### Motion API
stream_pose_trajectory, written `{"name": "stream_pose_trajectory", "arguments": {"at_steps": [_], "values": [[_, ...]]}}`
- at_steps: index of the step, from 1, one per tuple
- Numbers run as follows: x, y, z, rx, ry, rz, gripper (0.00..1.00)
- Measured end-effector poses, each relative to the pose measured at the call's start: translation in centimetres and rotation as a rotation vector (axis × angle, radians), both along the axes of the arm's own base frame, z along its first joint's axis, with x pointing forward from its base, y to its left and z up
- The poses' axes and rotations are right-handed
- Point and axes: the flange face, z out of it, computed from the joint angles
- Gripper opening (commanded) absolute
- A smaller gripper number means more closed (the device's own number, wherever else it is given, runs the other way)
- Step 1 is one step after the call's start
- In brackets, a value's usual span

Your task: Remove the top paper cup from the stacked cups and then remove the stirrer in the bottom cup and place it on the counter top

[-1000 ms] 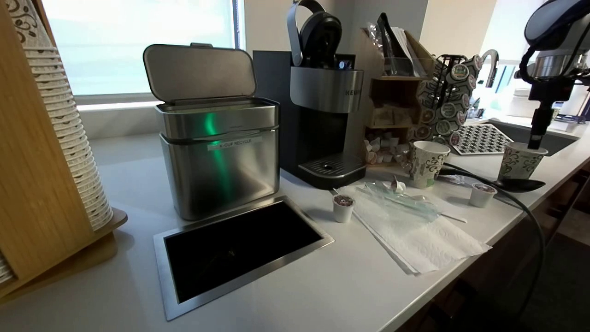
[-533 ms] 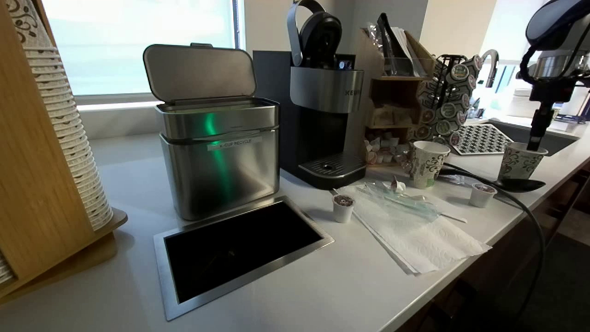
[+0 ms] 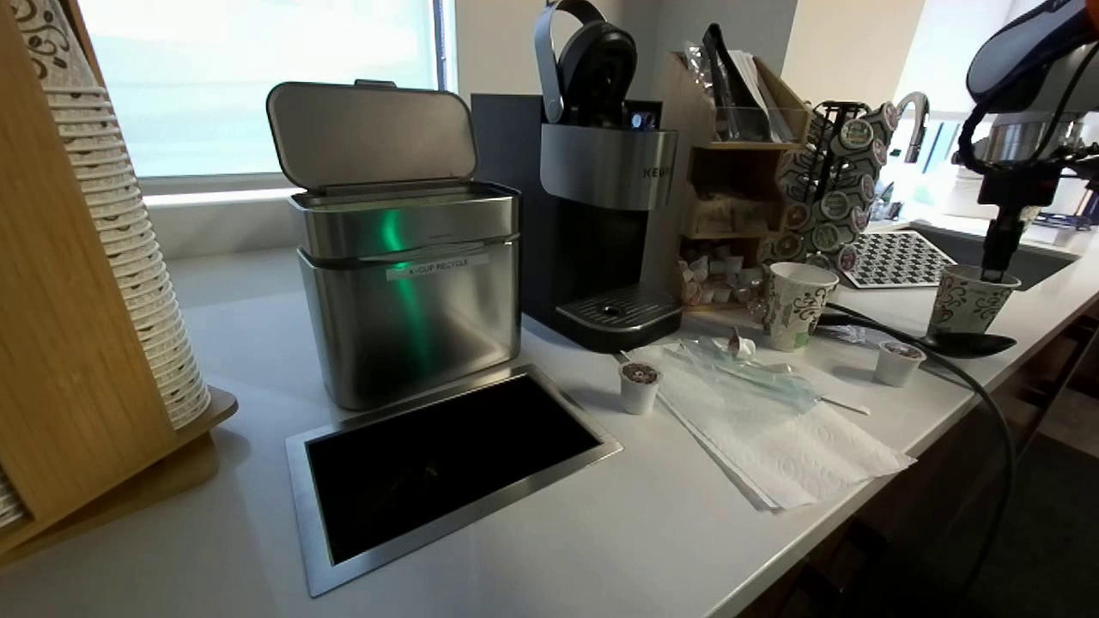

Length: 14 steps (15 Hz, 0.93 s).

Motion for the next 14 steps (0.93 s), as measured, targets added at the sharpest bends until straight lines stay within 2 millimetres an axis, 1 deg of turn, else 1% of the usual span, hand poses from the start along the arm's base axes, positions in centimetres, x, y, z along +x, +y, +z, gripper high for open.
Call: {"name": "stream_pose_trajectory", "arguments": {"at_steps": [2, 5, 9, 11, 14], "values": [[0.1, 0.1, -0.7, 0.006, 0.011, 0.003, 0.0], [0.2, 0.1, -1.6, 0.011, 0.026, 0.003, 0.01], [0.0, -0.5, -1.2, 0.004, 0.02, -0.007, 0.01], [0.0, -1.1, -0.6, -0.005, 0.009, -0.016, 0.01], [0.1, -2.1, 1.1, -0.022, -0.026, -0.033, 0.01]]}}
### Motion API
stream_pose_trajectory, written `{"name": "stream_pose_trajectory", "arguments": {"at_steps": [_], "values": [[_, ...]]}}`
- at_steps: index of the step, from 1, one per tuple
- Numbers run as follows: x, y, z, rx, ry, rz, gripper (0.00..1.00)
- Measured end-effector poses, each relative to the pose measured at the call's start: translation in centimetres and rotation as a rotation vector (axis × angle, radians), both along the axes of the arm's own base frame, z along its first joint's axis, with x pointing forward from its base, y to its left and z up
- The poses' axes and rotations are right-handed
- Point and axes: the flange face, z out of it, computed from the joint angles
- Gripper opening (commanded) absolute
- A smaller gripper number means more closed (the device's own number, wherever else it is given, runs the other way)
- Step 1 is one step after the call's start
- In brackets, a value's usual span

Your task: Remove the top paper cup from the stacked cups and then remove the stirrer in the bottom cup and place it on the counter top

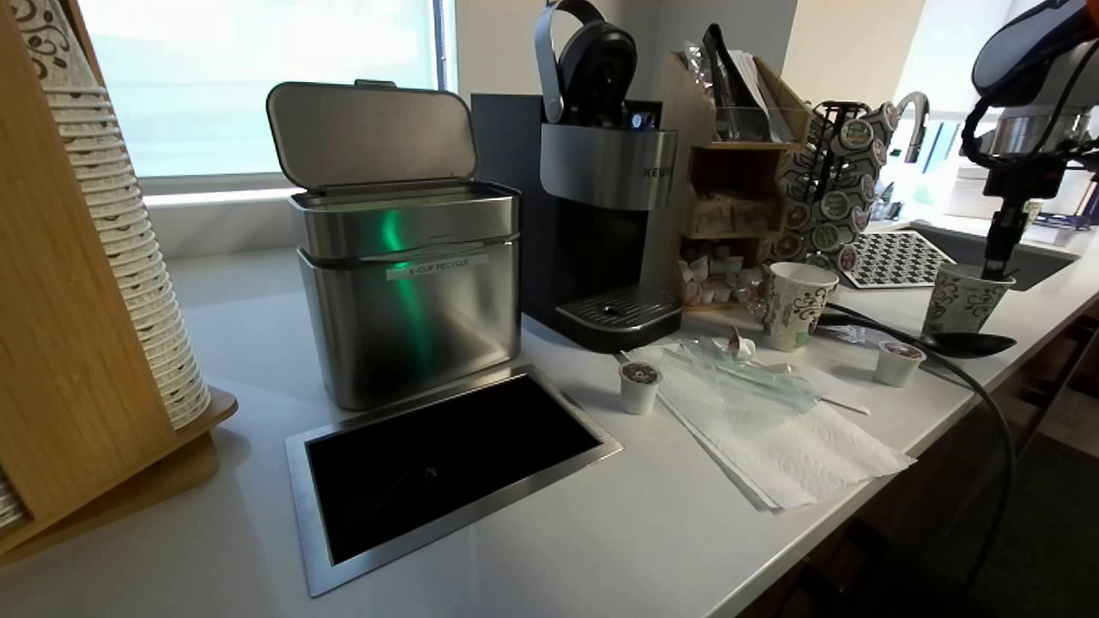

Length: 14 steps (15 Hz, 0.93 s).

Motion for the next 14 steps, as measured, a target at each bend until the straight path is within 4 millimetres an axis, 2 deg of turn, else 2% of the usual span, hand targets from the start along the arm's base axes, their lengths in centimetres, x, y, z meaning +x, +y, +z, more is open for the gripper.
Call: {"name": "stream_pose_trajectory", "arguments": {"at_steps": [6, 10, 14], "values": [[0.7, -0.2, 3.0, 0.015, -0.099, -0.036, 0.01], [0.9, 0.6, 5.1, 0.061, -0.17, -0.033, 0.01], [0.2, 1.9, 8.0, 0.145, -0.221, -0.007, 0.01]]}}
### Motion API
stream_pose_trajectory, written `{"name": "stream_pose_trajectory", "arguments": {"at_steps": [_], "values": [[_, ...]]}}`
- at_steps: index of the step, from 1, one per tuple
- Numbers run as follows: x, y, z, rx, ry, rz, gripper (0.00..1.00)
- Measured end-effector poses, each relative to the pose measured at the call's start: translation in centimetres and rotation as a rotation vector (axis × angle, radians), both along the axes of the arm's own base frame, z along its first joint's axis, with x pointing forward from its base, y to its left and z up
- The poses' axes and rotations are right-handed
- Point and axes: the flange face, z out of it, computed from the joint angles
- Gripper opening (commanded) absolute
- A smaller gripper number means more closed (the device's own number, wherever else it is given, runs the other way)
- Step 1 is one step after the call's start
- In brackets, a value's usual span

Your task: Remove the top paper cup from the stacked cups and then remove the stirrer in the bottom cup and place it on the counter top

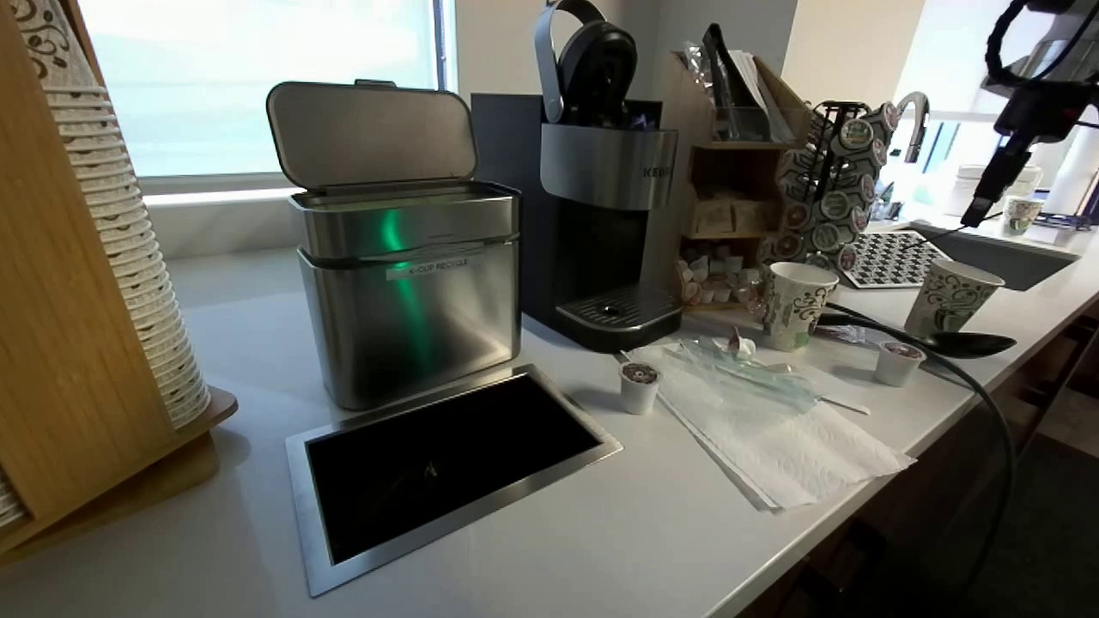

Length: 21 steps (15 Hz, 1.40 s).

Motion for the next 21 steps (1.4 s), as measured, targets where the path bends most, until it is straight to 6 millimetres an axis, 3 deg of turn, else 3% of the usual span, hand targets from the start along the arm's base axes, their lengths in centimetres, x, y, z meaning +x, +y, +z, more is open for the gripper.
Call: {"name": "stream_pose_trajectory", "arguments": {"at_steps": [5, 9, 14, 17, 21], "values": [[-0.5, 1.3, 2.8, 0.051, -0.059, 0.036, 0.01], [2.2, 4.0, 2.3, 0.051, -0.069, 0.102, 0.01], [7.6, 12.0, -0.4, 0.082, -0.029, 0.269, 0.01], [9.2, 16.5, -1.1, 0.04, -0.02, 0.394, 0.01], [10.0, 22.3, -0.6, -0.022, -0.02, 0.601, 0.01]]}}
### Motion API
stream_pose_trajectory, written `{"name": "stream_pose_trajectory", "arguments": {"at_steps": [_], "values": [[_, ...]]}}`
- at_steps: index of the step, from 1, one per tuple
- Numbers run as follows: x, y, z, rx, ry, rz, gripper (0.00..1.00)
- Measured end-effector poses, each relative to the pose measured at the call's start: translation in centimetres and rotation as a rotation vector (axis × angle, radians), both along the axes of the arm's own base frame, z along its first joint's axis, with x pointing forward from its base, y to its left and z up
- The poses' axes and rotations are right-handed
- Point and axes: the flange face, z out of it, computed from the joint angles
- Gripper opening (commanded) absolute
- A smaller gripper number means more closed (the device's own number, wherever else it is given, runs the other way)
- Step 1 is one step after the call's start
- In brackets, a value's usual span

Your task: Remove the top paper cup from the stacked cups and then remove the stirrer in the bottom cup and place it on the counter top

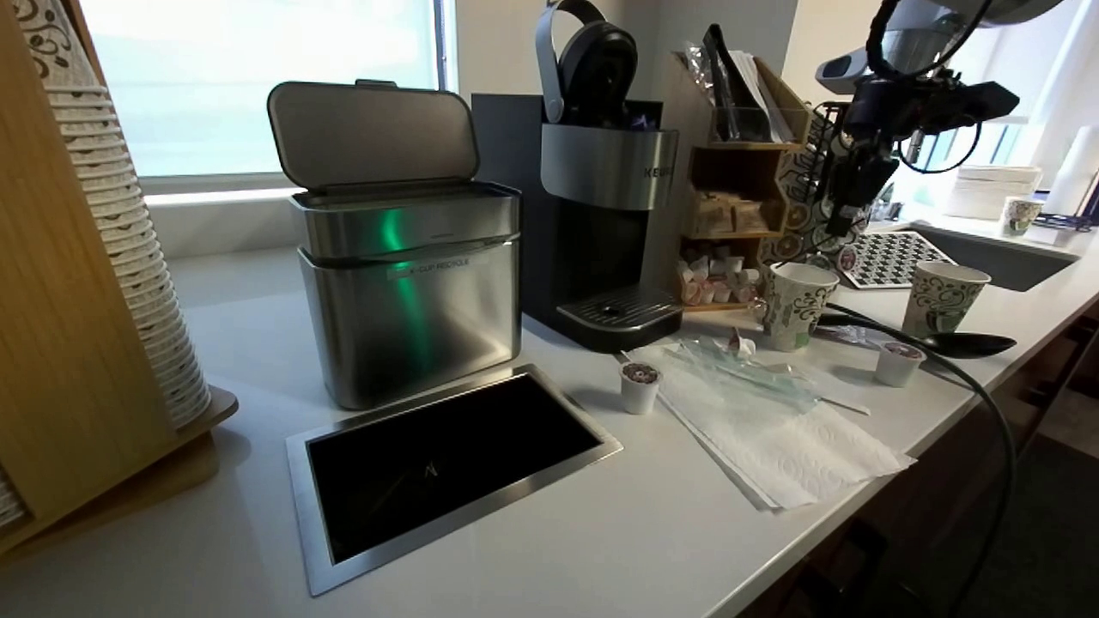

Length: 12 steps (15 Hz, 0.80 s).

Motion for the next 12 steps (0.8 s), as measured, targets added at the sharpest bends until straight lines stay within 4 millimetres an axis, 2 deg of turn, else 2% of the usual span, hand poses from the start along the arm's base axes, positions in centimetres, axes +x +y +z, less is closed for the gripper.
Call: {"name": "stream_pose_trajectory", "arguments": {"at_steps": [4, 5, 6, 7, 9, 12], "values": [[0.1, 5.0, 0.5, -0.03, -0.009, 0.148, 0.01], [0.3, 6.0, 0.4, -0.035, -0.01, 0.177, 0.29], [0.5, 7.0, 0.2, -0.042, -0.015, 0.206, 0.3], [0.7, 8.0, 0.1, -0.05, -0.02, 0.232, 0.35], [1.0, 9.3, 0.0, -0.06, -0.03, 0.264, 0.51], [0.7, 9.1, 0.9, -0.064, -0.045, 0.265, 0.74]]}}
